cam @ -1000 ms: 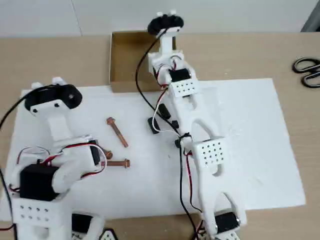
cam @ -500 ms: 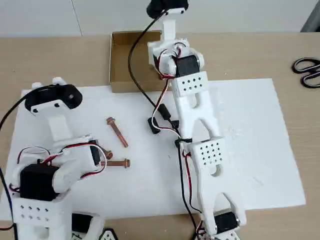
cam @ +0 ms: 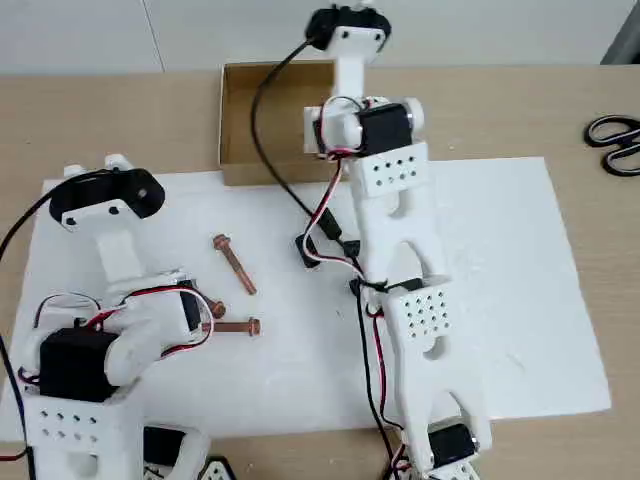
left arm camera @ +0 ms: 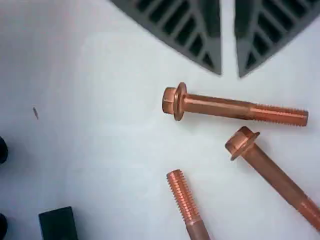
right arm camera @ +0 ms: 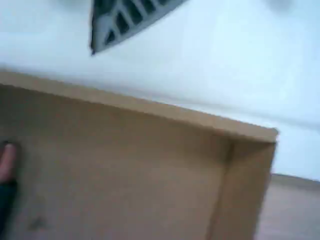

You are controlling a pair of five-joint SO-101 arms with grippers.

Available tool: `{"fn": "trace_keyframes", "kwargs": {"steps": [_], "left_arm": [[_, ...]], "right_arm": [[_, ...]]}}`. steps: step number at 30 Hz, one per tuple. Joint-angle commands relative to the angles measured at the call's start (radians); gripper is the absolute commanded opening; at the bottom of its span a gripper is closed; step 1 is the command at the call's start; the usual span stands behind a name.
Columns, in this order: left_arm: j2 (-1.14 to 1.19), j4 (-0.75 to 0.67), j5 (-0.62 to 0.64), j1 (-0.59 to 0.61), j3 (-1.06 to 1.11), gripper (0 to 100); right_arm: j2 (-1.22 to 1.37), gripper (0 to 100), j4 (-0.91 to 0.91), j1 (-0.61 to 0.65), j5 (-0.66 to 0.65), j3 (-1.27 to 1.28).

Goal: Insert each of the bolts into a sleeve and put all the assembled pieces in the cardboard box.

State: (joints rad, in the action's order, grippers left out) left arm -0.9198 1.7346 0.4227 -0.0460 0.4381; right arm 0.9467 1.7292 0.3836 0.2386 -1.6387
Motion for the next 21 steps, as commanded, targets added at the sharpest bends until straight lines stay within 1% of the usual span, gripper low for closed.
{"fn": "trace_keyframes", "kwargs": {"steps": [1, 3, 4, 9, 15, 21], "left_arm": [[-0.018, 0.003, 0.009, 0.003, -0.004, 1], [-0.018, 0.003, 0.009, 0.003, -0.004, 1], [-0.018, 0.003, 0.009, 0.003, -0.004, 1], [-0.02, 0.005, 0.009, 0.003, -0.005, 1], [-0.02, 0.005, 0.009, 0.003, -0.005, 1], [-0.02, 0.005, 0.009, 0.003, -0.005, 1]], "right_arm": [[-0.088, 9.7, 0.022, 0.036, 0.005, -0.035], [-0.104, 5.7, 0.027, 0.062, 0.005, 0.0], [-0.117, 5.4, 0.027, 0.074, 0.005, 0.037], [-0.26, 9.5, 0.022, 0.111, 0.011, 0.275], [-0.403, 9.4, 0.021, 0.108, 0.011, 0.621], [-0.476, 9.7, 0.018, 0.111, 0.012, 0.829]]}}
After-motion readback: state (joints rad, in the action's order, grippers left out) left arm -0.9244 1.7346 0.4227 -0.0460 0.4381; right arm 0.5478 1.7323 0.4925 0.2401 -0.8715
